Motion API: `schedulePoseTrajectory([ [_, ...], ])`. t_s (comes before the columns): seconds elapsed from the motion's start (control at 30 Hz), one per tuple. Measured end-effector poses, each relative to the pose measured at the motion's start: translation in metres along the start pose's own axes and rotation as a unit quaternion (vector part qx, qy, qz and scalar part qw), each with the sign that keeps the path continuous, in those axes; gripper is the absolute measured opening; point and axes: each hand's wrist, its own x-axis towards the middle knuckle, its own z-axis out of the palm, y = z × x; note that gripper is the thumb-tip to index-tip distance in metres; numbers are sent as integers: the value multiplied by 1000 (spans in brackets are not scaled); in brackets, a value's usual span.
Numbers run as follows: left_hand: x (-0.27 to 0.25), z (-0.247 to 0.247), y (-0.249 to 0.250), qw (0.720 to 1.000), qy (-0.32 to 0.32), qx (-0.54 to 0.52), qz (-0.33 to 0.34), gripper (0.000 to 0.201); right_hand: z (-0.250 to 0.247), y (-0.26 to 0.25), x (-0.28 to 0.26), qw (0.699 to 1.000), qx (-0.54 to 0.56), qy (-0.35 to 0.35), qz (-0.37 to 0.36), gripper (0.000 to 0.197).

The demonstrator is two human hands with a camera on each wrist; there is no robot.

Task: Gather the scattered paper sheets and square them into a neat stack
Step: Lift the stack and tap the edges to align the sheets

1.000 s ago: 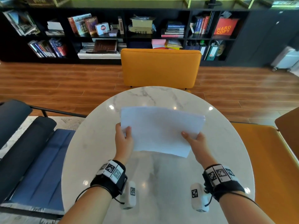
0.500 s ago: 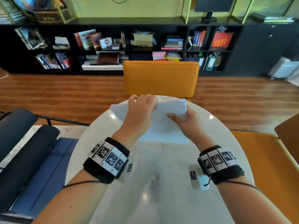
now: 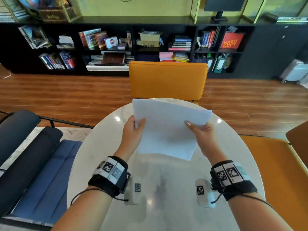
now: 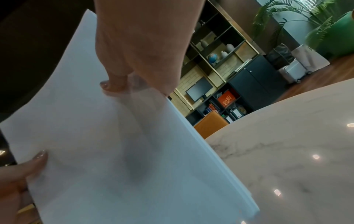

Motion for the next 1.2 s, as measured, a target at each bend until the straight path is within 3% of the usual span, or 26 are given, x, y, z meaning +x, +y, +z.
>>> schedulePoseTrajectory([
  [0.17,-21,22,-13,997,35,-32,60,16,-2,11,-1,1000,5,23,2,28],
  [0.27,-31,33,-36,998,15,-28,45,16,-1,31,-7,999,-32,26,26,41],
  [0.43,-36,40,-48,997,34,-61,30,20,1,44,-10,997,-49,52,34,16],
  [0.57,-36,44,-48,996,45,-68,26,32,2,49,-12,997,-51,45,39,31],
  [0.83,-36,48,-69,998,49,-40,-4,19,-2,67,-11,995,-71,38,62,34],
  [1.07,-31,49,-73,996,44,31,-76,42,-5,84,-10,981,-132,-10,140,20],
  [1.2,-24,44,-65,994,63,58,-62,39,-6,81,-6,979,-143,5,148,10],
])
